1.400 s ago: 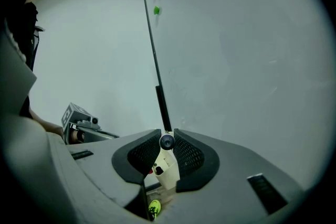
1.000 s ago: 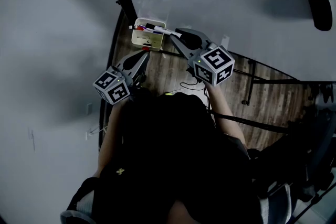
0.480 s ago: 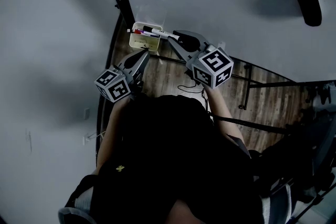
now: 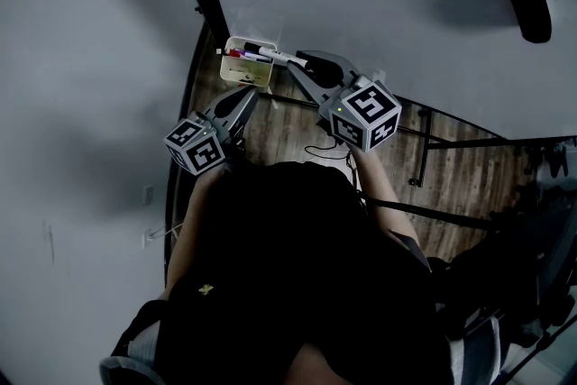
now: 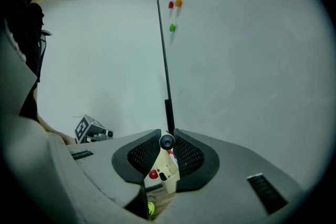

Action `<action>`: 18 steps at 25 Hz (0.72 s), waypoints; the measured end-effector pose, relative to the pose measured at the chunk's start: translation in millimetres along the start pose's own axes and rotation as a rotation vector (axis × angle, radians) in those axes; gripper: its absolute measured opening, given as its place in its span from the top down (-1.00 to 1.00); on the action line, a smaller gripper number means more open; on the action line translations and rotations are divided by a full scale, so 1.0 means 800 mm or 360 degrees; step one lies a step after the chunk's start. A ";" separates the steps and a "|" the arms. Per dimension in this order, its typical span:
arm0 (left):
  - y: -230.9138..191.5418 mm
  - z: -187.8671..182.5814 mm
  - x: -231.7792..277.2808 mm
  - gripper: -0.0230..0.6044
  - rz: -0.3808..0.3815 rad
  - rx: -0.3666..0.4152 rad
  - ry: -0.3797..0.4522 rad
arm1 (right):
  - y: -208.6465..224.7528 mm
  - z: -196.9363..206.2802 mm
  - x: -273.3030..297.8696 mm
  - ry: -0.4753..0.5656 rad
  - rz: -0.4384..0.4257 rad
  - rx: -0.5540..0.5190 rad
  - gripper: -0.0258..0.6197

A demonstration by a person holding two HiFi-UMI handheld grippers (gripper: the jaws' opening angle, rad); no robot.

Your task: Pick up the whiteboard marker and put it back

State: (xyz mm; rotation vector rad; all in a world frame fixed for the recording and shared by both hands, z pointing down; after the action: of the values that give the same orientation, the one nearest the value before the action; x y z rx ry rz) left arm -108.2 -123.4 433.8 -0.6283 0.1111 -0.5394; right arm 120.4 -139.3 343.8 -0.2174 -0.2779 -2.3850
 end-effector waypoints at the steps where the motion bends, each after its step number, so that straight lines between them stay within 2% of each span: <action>1: 0.000 -0.001 -0.001 0.92 0.0000 -0.0003 0.0006 | -0.001 0.000 0.001 0.0000 -0.0001 0.0002 0.70; 18: 0.005 0.000 -0.016 0.92 0.0000 -0.0027 0.0005 | -0.001 0.008 0.016 -0.0027 -0.0002 0.0026 0.70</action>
State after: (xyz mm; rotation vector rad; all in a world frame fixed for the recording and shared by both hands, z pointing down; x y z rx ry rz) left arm -117.3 -114.2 430.6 -0.6437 0.1190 -0.5400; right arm 111.3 -145.2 353.1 -0.2302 -0.3053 -2.3824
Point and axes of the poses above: the fingertips, and each gripper's own axes: x forward along the fingers, y to its right, z out of its underside, the point moved 10 cm from there along -x, backward along the fingers, and after that the axes turned 3 degrees about -y, right-handed, at the moved point
